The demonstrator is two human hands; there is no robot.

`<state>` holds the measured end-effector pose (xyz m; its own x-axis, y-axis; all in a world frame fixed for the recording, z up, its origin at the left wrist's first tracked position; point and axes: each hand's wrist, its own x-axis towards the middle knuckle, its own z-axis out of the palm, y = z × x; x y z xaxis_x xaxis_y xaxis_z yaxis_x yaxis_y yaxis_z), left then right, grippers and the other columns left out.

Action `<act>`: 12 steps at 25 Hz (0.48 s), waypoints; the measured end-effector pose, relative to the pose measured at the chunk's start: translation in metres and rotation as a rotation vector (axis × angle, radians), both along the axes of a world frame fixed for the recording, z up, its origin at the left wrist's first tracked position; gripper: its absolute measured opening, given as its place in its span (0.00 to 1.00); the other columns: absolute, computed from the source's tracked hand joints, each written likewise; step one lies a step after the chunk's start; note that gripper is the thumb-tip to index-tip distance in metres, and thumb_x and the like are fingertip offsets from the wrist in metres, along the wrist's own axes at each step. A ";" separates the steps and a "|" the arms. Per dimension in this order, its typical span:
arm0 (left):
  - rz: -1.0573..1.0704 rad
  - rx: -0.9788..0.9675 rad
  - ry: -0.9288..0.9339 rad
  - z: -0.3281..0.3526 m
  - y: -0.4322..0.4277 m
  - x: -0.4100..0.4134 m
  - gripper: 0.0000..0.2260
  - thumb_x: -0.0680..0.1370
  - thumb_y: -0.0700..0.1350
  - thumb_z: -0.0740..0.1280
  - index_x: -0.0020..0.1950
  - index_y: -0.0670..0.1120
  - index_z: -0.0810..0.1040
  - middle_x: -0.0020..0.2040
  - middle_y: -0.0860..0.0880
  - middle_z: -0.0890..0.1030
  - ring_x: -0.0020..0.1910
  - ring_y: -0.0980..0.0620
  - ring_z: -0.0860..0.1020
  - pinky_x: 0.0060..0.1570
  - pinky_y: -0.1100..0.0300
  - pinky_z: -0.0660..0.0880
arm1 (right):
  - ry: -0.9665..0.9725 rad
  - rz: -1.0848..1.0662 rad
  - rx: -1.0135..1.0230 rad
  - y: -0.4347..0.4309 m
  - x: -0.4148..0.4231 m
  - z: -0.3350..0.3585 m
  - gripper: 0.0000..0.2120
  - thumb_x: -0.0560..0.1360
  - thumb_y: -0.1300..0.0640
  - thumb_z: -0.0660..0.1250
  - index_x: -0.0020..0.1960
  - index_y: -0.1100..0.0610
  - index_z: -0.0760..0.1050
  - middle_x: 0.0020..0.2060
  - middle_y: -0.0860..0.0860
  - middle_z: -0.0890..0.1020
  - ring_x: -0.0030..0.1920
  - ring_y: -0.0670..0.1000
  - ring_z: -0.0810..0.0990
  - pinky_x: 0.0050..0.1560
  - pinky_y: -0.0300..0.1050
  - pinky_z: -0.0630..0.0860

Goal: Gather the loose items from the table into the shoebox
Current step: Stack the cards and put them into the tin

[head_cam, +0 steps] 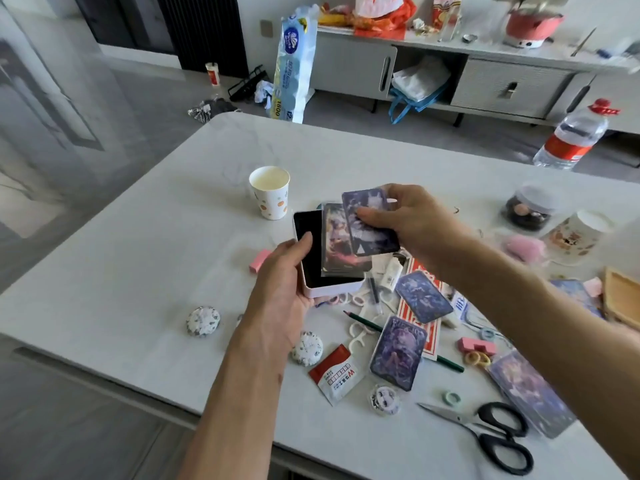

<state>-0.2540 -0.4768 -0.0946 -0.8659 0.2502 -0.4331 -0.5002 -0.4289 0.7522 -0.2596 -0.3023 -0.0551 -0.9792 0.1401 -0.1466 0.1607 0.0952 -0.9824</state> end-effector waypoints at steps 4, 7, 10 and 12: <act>-0.023 -0.003 0.017 0.001 0.018 0.003 0.18 0.81 0.47 0.64 0.66 0.40 0.74 0.57 0.40 0.84 0.54 0.39 0.83 0.35 0.52 0.81 | 0.061 -0.060 0.260 -0.004 0.001 -0.001 0.09 0.71 0.62 0.74 0.49 0.59 0.78 0.40 0.57 0.85 0.38 0.56 0.86 0.41 0.57 0.83; -0.059 -0.022 0.059 0.001 0.024 0.005 0.17 0.79 0.47 0.66 0.64 0.40 0.74 0.53 0.41 0.85 0.47 0.43 0.85 0.32 0.53 0.79 | 0.075 -0.067 0.326 -0.001 0.004 -0.001 0.09 0.71 0.60 0.75 0.49 0.56 0.79 0.40 0.54 0.86 0.38 0.55 0.86 0.42 0.58 0.83; -0.072 -0.048 0.079 0.001 0.030 0.007 0.14 0.79 0.45 0.67 0.62 0.40 0.75 0.48 0.43 0.86 0.43 0.46 0.86 0.35 0.50 0.82 | 0.030 -0.099 0.313 0.003 0.007 0.000 0.08 0.70 0.60 0.76 0.48 0.57 0.80 0.39 0.55 0.86 0.38 0.56 0.86 0.43 0.58 0.83; -0.080 -0.036 0.071 0.000 0.033 0.007 0.12 0.79 0.45 0.67 0.60 0.41 0.76 0.47 0.43 0.86 0.43 0.46 0.86 0.38 0.49 0.83 | 0.001 -0.106 0.292 0.006 0.009 0.003 0.08 0.70 0.61 0.76 0.47 0.57 0.80 0.39 0.55 0.86 0.37 0.55 0.86 0.42 0.57 0.83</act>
